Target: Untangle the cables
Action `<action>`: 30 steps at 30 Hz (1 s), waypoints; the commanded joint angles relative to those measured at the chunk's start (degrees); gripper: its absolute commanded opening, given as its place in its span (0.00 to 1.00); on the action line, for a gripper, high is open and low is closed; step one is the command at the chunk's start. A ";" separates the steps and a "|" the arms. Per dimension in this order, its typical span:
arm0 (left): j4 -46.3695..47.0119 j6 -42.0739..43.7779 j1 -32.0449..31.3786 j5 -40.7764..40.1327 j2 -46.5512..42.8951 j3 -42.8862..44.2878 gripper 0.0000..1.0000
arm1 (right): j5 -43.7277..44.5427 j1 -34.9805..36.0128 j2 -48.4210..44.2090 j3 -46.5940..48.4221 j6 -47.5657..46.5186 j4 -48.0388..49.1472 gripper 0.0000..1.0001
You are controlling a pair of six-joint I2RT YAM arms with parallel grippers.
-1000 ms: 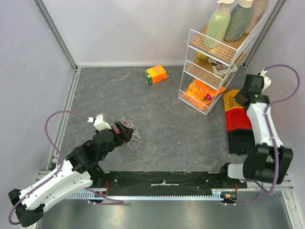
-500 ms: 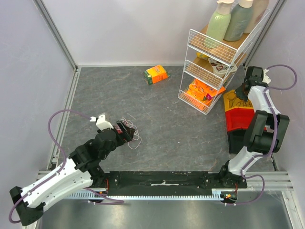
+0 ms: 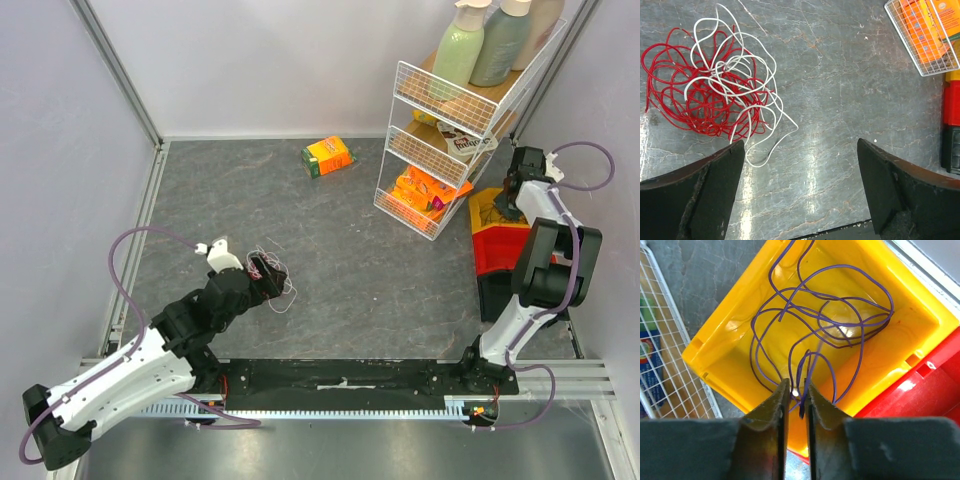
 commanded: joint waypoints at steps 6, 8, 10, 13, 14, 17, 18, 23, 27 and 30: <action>-2.38 2.93 0.43 -3.77 7.68 6.07 0.99 | 0.53 0.34 -15.85 -8.75 -5.52 4.25 0.64; -3.09 3.19 0.52 -4.30 7.68 6.69 0.99 | -0.44 0.52 -19.81 -11.92 -5.87 4.34 0.65; -4.23 1.97 0.69 -5.27 7.25 6.69 0.99 | -0.45 1.57 -25.16 -15.43 -5.79 4.25 0.65; -6.60 -0.49 1.48 -6.24 7.50 6.52 0.99 | -0.88 4.72 -33.25 -22.54 -4.47 3.98 0.63; -6.95 -0.85 2.01 -6.50 8.12 6.43 0.99 | -0.71 7.00 -37.10 -25.27 -4.12 3.38 0.62; -7.48 -0.50 4.20 -6.16 11.19 6.60 0.99 | -0.36 15.70 -45.55 -33.44 -1.58 1.45 0.60; -7.66 0.11 5.17 -5.63 12.42 6.86 0.98 | -0.44 20.42 -48.45 -36.42 -0.18 0.65 0.60; -6.88 2.84 11.76 0.16 17.26 7.48 0.92 | -5.08 42.57 -57.26 -47.25 2.75 4.84 0.55; -2.40 2.93 14.49 6.66 15.95 4.68 0.87 | -13.70 64.01 -48.42 -46.84 -8.31 19.43 0.61; 0.59 1.96 15.28 10.97 13.84 2.48 0.91 | -17.47 72.75 -37.88 -38.67 -17.10 23.39 0.74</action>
